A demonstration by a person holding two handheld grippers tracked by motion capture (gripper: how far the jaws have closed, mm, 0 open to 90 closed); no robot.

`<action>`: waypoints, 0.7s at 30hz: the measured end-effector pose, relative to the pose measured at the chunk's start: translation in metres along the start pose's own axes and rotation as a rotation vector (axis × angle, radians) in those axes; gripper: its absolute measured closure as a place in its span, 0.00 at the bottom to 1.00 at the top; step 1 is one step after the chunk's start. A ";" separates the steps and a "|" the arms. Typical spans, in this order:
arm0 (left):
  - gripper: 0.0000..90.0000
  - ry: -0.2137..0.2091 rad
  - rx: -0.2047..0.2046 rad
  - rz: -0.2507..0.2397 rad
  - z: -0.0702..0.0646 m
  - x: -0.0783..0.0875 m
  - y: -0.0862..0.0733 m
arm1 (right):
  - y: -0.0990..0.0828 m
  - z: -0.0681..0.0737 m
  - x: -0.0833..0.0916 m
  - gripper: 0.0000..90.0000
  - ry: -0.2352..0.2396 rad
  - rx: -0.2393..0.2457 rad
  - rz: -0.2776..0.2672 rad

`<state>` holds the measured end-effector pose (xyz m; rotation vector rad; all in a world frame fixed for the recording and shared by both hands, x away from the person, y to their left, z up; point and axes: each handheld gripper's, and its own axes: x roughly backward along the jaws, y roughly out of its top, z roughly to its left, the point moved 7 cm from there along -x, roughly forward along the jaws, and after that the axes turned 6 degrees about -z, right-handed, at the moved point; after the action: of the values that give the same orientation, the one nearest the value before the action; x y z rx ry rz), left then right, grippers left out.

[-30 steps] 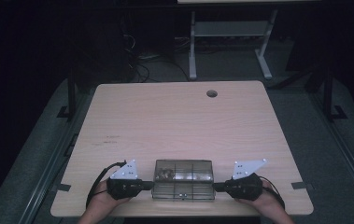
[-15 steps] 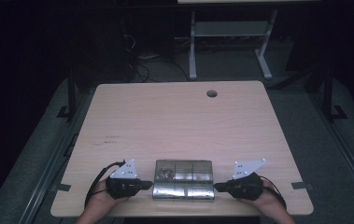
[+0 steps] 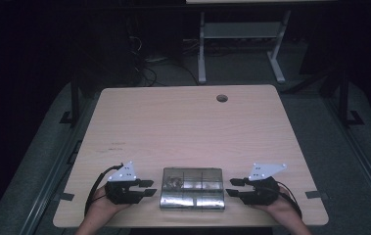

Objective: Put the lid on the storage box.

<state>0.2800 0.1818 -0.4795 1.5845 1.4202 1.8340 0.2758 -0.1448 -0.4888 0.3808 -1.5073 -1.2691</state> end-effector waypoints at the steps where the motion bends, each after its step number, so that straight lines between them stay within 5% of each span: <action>1: 0.64 0.011 0.000 -0.003 0.002 0.001 0.000 | 0.001 -0.002 0.000 0.57 -0.019 -0.006 -0.010; 12: 0.39 0.176 0.028 -0.041 0.028 0.008 -0.007 | 0.000 -0.027 0.009 0.34 -0.171 -0.057 -0.052; 21: 0.30 0.247 0.059 -0.049 0.048 0.015 -0.018 | -0.006 -0.049 0.016 0.28 -0.269 -0.070 -0.061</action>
<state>0.3117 0.2235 -0.4912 1.3735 1.6154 2.0323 0.3089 -0.1843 -0.4930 0.2175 -1.6813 -1.4623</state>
